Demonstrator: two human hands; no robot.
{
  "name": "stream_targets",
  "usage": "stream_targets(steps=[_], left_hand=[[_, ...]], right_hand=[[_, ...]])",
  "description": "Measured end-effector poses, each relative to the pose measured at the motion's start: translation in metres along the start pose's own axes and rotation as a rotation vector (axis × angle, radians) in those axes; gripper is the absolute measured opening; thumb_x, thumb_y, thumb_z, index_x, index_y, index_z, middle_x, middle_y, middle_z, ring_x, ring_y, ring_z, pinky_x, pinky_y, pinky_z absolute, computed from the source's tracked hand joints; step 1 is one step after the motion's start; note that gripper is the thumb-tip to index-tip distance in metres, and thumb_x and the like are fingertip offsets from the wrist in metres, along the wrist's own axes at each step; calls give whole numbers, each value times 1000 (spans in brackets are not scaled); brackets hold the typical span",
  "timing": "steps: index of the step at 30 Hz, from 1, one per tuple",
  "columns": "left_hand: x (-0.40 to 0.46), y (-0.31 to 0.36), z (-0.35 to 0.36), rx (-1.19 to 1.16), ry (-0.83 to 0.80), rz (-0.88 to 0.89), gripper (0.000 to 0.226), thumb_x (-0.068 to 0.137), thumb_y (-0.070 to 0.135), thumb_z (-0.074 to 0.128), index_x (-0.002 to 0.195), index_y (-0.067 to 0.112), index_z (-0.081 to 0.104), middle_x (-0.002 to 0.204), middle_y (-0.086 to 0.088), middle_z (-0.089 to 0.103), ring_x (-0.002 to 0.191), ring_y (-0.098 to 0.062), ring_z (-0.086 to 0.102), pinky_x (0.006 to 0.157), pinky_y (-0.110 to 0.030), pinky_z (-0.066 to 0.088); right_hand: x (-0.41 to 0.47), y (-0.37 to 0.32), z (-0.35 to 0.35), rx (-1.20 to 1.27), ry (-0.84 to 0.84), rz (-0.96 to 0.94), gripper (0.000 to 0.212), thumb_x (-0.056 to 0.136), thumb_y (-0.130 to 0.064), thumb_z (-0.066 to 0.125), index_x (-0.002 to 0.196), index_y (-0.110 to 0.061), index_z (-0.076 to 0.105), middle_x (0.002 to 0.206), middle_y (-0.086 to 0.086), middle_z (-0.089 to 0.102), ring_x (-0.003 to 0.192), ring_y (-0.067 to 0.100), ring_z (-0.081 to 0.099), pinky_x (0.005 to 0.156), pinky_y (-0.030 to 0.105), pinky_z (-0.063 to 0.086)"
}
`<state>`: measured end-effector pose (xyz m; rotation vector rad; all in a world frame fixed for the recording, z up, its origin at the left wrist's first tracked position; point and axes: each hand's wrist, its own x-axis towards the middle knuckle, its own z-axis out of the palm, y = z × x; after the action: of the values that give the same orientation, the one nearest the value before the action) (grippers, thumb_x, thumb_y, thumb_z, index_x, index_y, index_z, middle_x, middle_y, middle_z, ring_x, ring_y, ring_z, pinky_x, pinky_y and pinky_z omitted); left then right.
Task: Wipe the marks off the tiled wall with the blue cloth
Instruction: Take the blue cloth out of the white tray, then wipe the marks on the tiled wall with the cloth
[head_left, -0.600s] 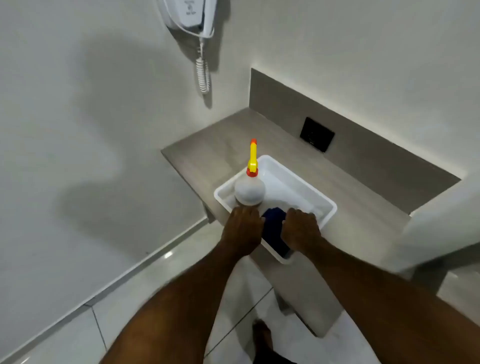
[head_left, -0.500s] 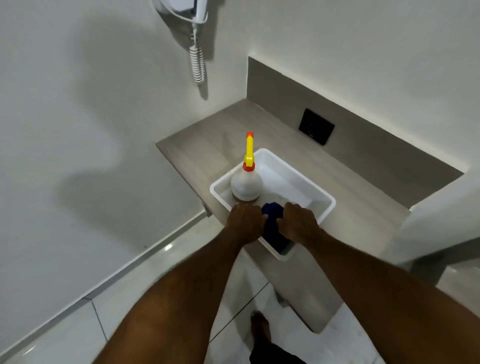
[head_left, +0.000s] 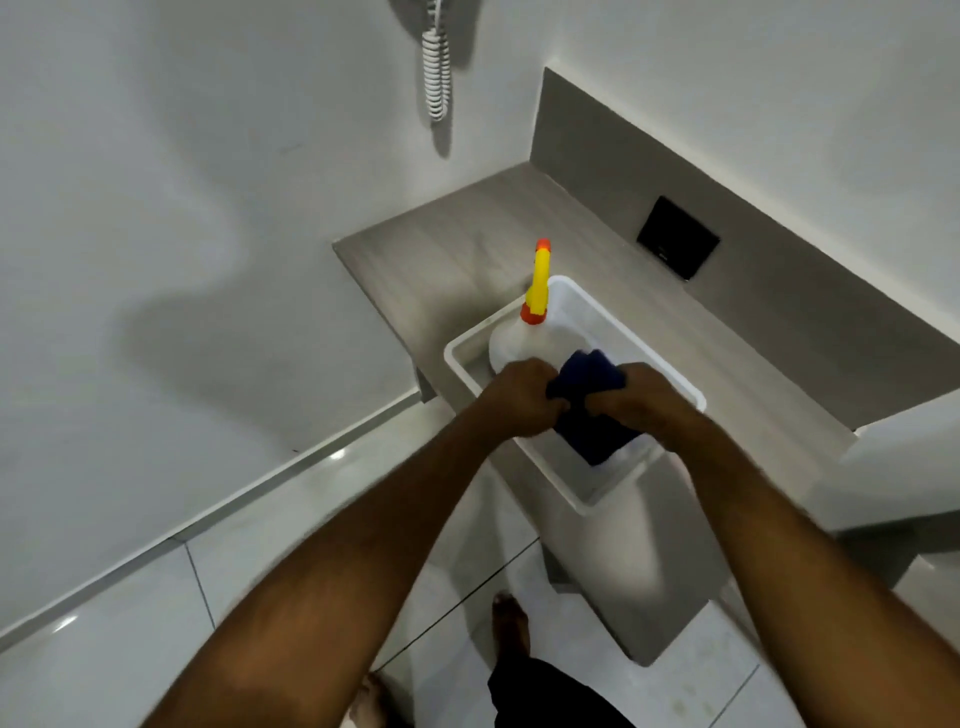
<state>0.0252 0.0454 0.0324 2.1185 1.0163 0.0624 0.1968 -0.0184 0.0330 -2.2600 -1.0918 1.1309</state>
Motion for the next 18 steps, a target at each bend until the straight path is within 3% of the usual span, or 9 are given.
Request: stream_targets(steps=[2,4,7,9,11,13,18], left_hand=[[-29,-3,-22,-98,81,72,23,87,24,65,104,10,71,101,-11,74,93,-21,65,89,-35,52],[-64,-13,-41,-209,121,127,25,90,23,63,111,12,70,106,-9,74,97,-19,66,89,-31,51],[-116,-48,-62,-251,141,158,26,91,20,62,115,12,68,106,-9,74,94,-14,68,84,-21,52],[-140,-80,-68,-212,117,125,25,91,19,62,113,12,69,103,-8,74,87,-9,66,78,-17,51],[-154,-120,-65,-145,85,41,27,89,24,64,114,12,67,104,-9,73,86,-10,65,82,-27,56],[-163,-166,-55,-73,102,-105,45,87,33,67,125,10,59,113,-11,69,97,-17,65,90,-35,55],[-193,-297,12,33,69,-435,76,92,44,56,148,3,26,148,-20,42,135,-34,41,111,-42,34]], right_hand=[[-32,-22,-4,206,-37,-51,37,66,-20,77,100,-14,67,94,11,73,88,29,70,76,38,57],[-64,-44,2,394,-186,-103,43,59,-16,73,102,-15,67,95,13,75,89,32,71,75,42,60],[-97,-68,44,628,-383,-109,58,61,-4,70,118,-13,60,109,15,72,99,35,69,73,40,60],[-109,-75,86,670,-420,-96,64,66,-1,73,126,-14,55,116,14,68,103,32,67,72,36,60],[-112,-74,134,650,-395,-35,60,73,0,76,126,-18,55,117,11,67,106,31,66,74,36,60],[-105,-66,183,593,-382,42,48,80,-3,73,121,-23,57,114,9,68,103,30,67,75,39,62],[-72,-2,303,496,-222,292,37,80,9,63,108,-15,61,106,15,71,95,31,66,86,48,55]])
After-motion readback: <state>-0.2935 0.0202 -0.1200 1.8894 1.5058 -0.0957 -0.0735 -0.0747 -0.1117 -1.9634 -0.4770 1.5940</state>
